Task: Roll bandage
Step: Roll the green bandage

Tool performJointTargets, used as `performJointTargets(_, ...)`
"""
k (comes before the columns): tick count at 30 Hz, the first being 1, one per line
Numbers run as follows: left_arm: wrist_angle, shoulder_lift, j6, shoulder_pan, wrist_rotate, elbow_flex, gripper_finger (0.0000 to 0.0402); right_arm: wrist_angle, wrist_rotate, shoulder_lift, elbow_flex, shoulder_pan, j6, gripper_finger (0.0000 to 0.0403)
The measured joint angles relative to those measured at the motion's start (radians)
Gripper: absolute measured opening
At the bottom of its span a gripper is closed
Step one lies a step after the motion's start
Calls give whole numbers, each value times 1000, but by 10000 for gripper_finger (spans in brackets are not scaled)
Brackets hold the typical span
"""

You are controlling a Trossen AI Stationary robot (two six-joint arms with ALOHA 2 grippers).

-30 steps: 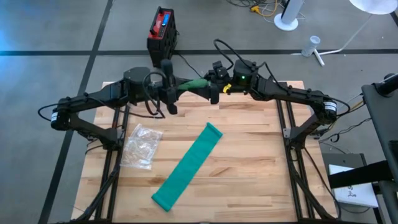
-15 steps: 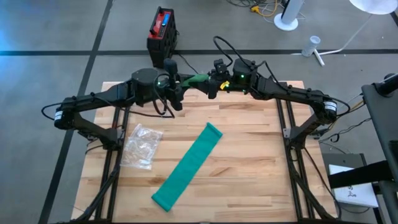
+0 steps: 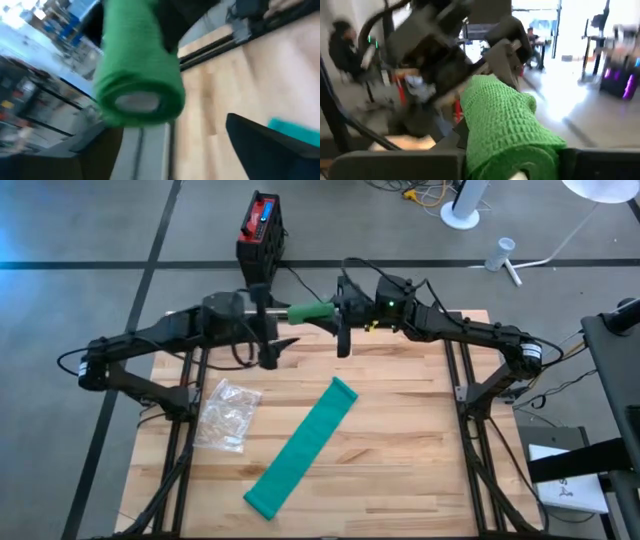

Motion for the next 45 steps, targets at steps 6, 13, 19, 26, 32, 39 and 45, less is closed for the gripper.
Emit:
performJointTargets(6,39,-82,-186,1,38,1,365,-6,-2,0,-4,11,-404,63)
performJointTargets(13,94,-46,-221,4,84,1,339,-37,0,2,-6,35,-731,56)
performJointTargets(19,90,18,-166,27,84,0,318,-62,-10,-1,-6,38,-806,65)
performJointTargets(26,99,41,-62,37,78,-1,201,-118,-5,-10,-6,35,-794,78)
performJointTargets(32,103,44,42,37,36,-1,34,-140,3,-20,-5,35,-647,131)
performJointTargets(39,125,38,197,32,-82,-1,63,-221,-11,-104,-6,38,-478,220)
performJointTargets(45,125,36,249,34,-138,1,36,-199,-16,-183,-6,79,-624,275)
